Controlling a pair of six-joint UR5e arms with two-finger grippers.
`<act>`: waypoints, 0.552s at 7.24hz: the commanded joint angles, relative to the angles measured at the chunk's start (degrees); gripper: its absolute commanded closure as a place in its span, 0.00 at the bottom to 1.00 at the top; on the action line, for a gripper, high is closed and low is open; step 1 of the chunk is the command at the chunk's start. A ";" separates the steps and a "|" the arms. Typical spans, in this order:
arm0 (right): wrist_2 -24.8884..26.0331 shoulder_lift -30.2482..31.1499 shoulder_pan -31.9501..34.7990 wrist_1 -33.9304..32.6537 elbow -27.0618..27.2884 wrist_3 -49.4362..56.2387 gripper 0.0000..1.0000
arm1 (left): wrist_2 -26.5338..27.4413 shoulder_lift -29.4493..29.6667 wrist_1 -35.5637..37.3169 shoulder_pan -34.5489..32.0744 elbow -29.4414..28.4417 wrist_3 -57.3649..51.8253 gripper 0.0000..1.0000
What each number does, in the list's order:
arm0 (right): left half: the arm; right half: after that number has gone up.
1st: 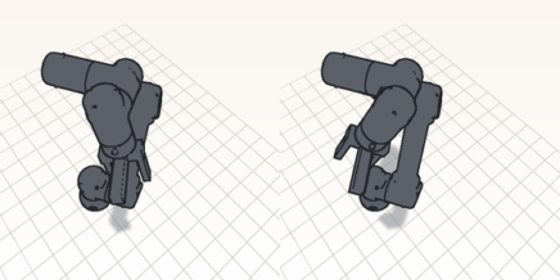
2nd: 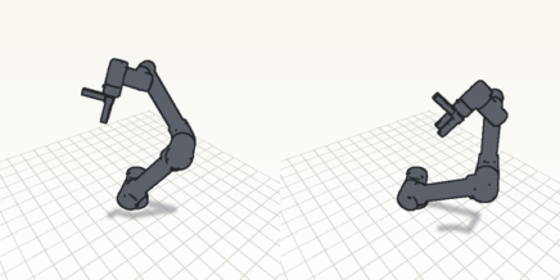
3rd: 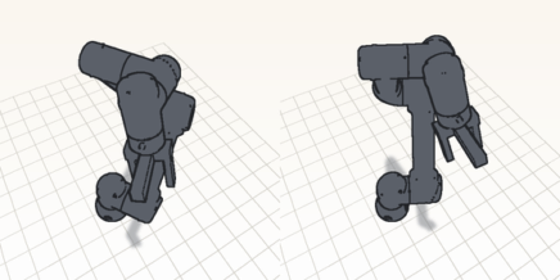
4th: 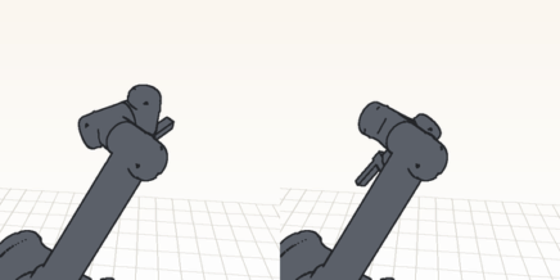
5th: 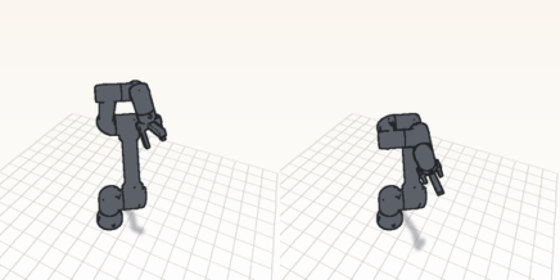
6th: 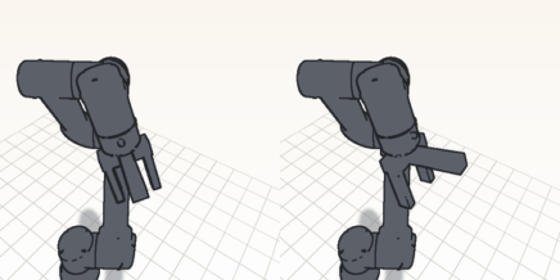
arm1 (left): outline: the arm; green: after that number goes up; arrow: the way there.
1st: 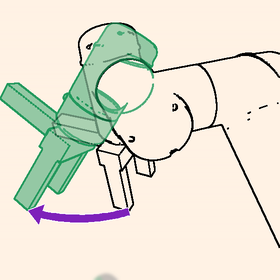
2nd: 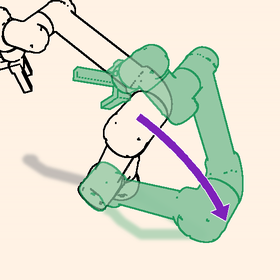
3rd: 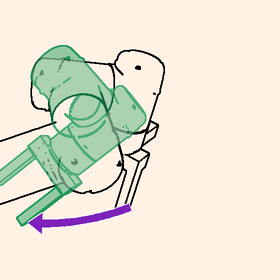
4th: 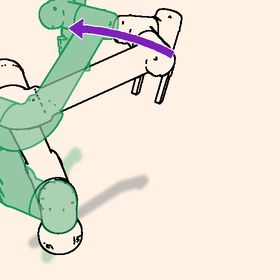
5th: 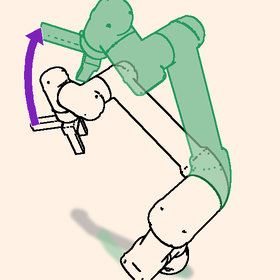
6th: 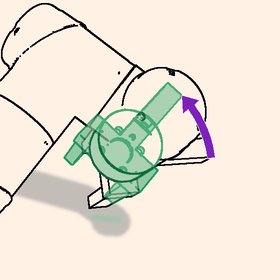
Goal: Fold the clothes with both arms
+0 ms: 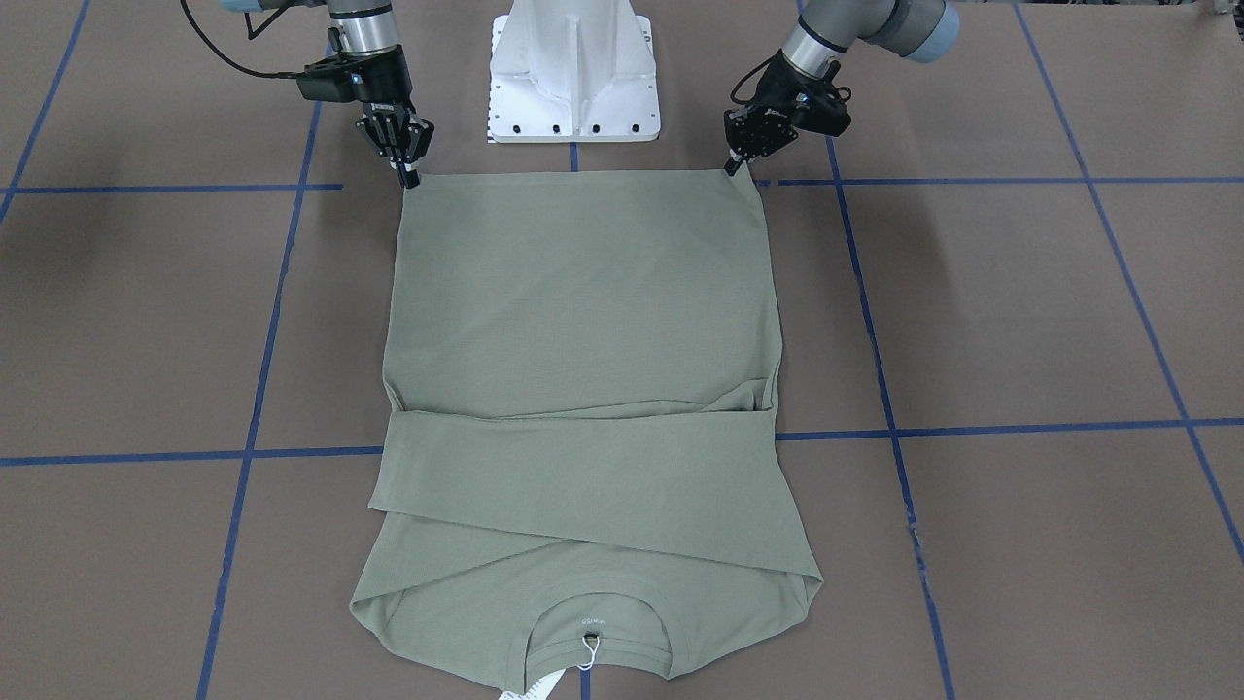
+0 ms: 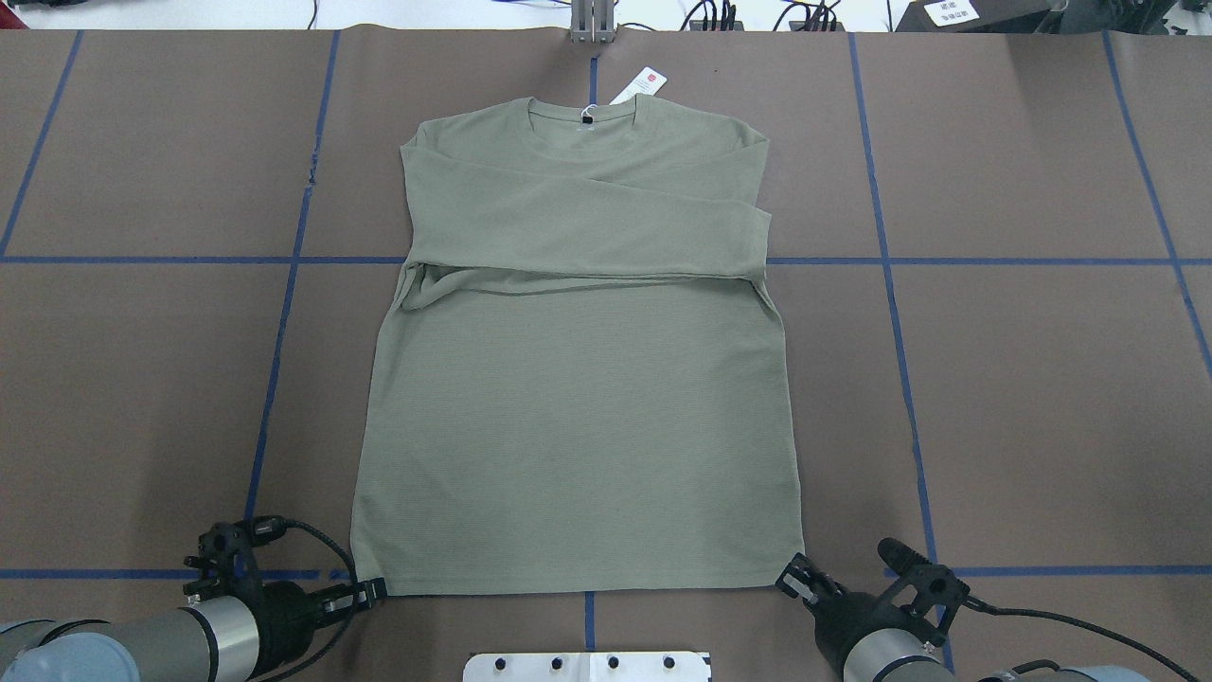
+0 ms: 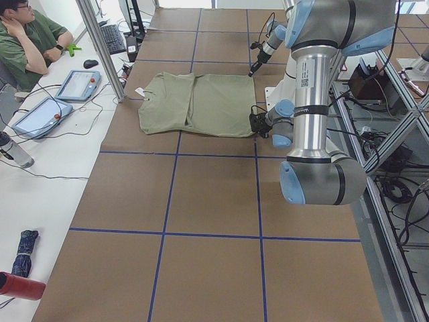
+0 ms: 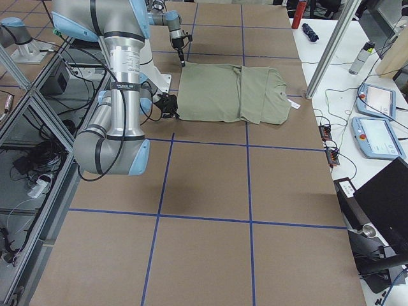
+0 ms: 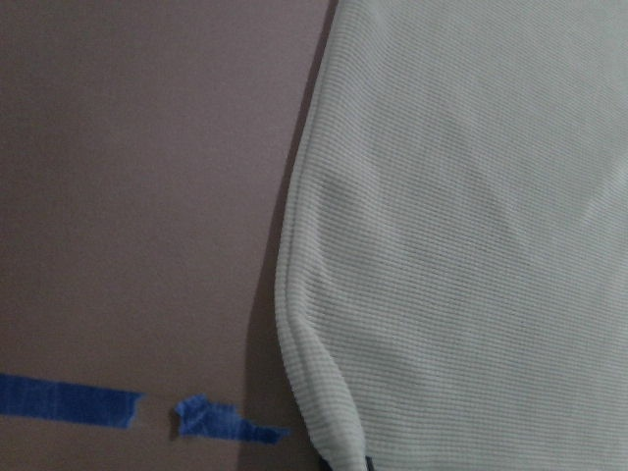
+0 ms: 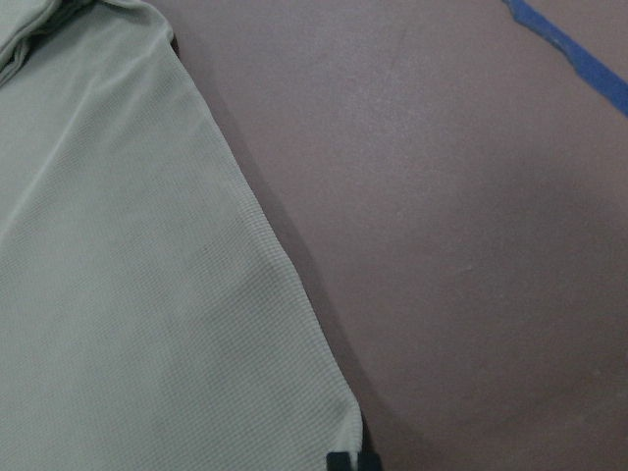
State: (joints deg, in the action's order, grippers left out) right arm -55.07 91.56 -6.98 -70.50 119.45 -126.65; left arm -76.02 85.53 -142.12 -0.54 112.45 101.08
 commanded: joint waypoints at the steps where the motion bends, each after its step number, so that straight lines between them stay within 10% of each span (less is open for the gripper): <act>1: -1.78 1.07 0.39 -7.48 9.23 1.13 1.00 | -0.71 -1.41 0.61 -0.86 7.64 -0.62 1.00; 4: -12.12 0.30 0.56 -31.98 33.57 2.63 1.00 | -10.41 -3.54 20.99 -3.22 32.91 -0.71 1.00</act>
State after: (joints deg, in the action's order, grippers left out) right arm -62.86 92.41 -6.66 -92.84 143.34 -124.28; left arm -81.18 81.84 -131.29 -2.04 134.48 100.40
